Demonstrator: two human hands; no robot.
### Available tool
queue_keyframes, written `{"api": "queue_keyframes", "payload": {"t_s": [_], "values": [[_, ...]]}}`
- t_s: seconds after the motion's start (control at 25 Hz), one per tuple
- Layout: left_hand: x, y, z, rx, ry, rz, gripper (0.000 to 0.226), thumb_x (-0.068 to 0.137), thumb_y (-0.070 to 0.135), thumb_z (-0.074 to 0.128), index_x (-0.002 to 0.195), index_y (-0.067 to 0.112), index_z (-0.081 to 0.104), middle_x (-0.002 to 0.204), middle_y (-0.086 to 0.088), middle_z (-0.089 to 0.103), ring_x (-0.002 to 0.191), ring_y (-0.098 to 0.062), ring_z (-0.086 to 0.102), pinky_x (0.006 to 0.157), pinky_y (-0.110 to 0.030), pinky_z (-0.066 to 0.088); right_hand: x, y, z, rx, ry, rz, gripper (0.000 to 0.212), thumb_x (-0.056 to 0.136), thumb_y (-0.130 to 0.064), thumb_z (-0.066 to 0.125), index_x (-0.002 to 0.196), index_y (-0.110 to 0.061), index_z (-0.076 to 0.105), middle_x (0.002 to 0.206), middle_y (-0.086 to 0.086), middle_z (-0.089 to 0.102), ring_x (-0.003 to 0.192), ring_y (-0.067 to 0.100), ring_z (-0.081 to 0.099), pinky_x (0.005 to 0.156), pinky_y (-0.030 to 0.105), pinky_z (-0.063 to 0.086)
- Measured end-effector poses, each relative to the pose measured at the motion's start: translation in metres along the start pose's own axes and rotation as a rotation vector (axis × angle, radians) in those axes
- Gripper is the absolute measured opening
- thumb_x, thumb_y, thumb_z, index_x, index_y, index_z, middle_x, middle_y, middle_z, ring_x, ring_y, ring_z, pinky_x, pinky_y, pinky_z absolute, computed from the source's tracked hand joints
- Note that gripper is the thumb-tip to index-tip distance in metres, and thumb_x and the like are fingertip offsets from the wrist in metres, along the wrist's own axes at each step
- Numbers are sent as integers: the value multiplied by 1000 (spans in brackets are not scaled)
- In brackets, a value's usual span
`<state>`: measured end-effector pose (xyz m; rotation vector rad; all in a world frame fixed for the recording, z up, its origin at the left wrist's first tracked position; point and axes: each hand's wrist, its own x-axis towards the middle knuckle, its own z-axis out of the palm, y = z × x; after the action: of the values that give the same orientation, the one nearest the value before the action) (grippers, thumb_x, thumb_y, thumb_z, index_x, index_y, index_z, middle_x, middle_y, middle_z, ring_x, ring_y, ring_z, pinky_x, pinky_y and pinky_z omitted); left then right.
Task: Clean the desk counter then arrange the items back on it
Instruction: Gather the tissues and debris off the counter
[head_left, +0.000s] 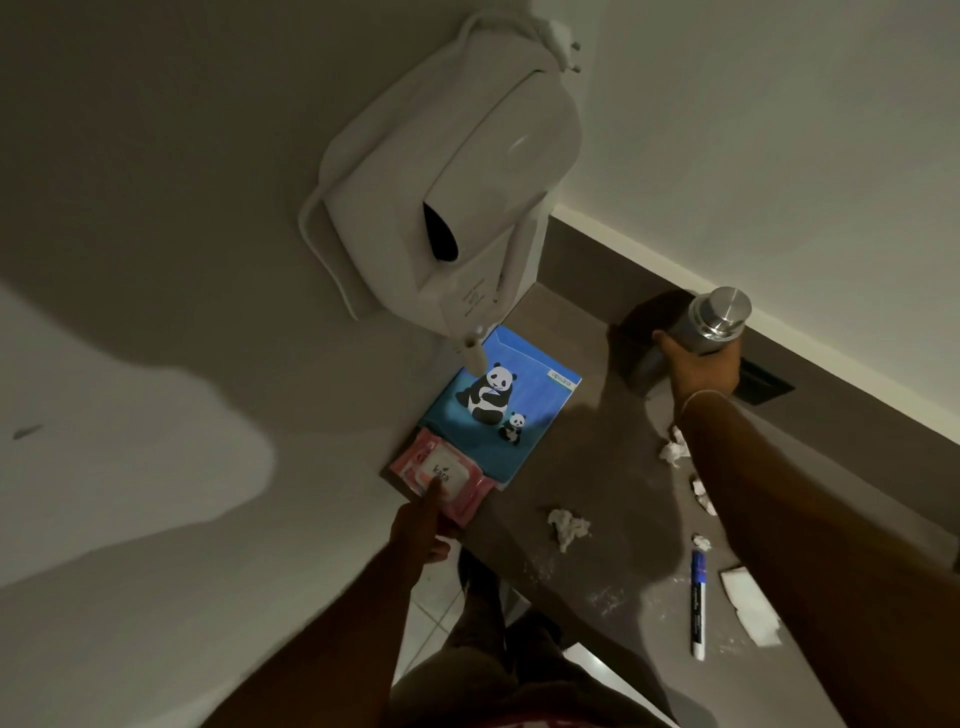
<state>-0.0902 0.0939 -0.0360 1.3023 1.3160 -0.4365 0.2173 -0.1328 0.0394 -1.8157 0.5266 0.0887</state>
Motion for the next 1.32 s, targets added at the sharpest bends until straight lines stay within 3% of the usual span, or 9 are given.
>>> {"api": "queue_keyframes", "payload": {"t_s": [0.16, 0.36, 0.52, 0.72, 0.88, 1.04, 1.16, 1.24, 1.32], "values": [[-2, -14, -1, 100, 100, 77, 61, 96, 72, 28, 88, 23, 62, 82, -6, 73, 71, -22, 65, 66, -33, 53, -5, 2, 5, -59, 13, -22, 79, 79, -24, 90, 148, -23, 53, 148, 3, 62, 140, 29, 57, 119, 52, 46], [-8, -28, -7, 500, 450, 333, 61, 101, 62, 15, 94, 30, 66, 81, 9, 70, 75, -10, 66, 74, -33, 54, -16, -14, 51, -102, -130, -71, 72, 80, -22, 89, 143, -22, 56, 143, 3, 65, 135, 26, 61, 114, 48, 50], [-12, -12, -3, 684, 478, 510, 60, 101, 59, 14, 96, 26, 64, 64, 9, 62, 56, -5, 60, 53, -24, 43, -27, -33, 104, -116, -318, -152, 73, 78, -18, 90, 143, -19, 56, 144, 4, 64, 136, 25, 59, 115, 46, 49], [-12, 1, 4, 673, 406, 633, 52, 104, 53, 22, 92, 25, 64, 65, 7, 63, 61, -13, 64, 65, -36, 57, -22, -56, 160, -141, -462, -161, 71, 80, -10, 87, 142, -15, 55, 147, 7, 62, 140, 30, 56, 118, 56, 46], [-12, 12, 6, 678, 377, 729, 68, 93, 70, 1, 83, 30, 55, 58, 11, 51, 53, -3, 53, 58, -28, 51, -22, -61, 165, -154, -532, -137, 72, 83, -8, 85, 146, -12, 51, 147, 10, 60, 139, 31, 56, 117, 55, 46], [-7, 23, 21, 766, 301, 805, 51, 100, 62, 18, 104, 31, 59, 83, 5, 71, 74, -12, 69, 70, -34, 58, -32, -35, 102, -228, -516, -79, 65, 87, -17, 84, 144, -12, 54, 133, 1, 63, 119, 22, 63, 108, 41, 54], [-5, 27, 51, 770, 217, 951, 28, 100, 53, 36, 102, 33, 56, 92, 4, 69, 88, -19, 67, 77, -37, 54, -37, 23, -12, -270, -267, -62, 35, 96, -24, 75, 127, -8, 68, 124, 9, 73, 117, 29, 70, 94, 34, 59], [-3, 33, 79, 839, 115, 1041, 28, 101, 48, 44, 118, 32, 59, 112, -1, 67, 107, -24, 63, 91, -40, 49, -44, 66, -101, -353, -43, 27, 22, 98, -25, 71, 115, -12, 74, 111, 6, 75, 112, 33, 72, 82, 27, 54], [-5, 40, 110, 969, -15, 1097, 45, 101, 49, 46, 138, 25, 52, 138, -5, 57, 129, -28, 53, 108, -43, 42, -53, 106, -170, -505, 58, 88, 22, 94, -19, 72, 114, -10, 75, 115, 14, 75, 115, 39, 69, 94, 36, 54]]}}
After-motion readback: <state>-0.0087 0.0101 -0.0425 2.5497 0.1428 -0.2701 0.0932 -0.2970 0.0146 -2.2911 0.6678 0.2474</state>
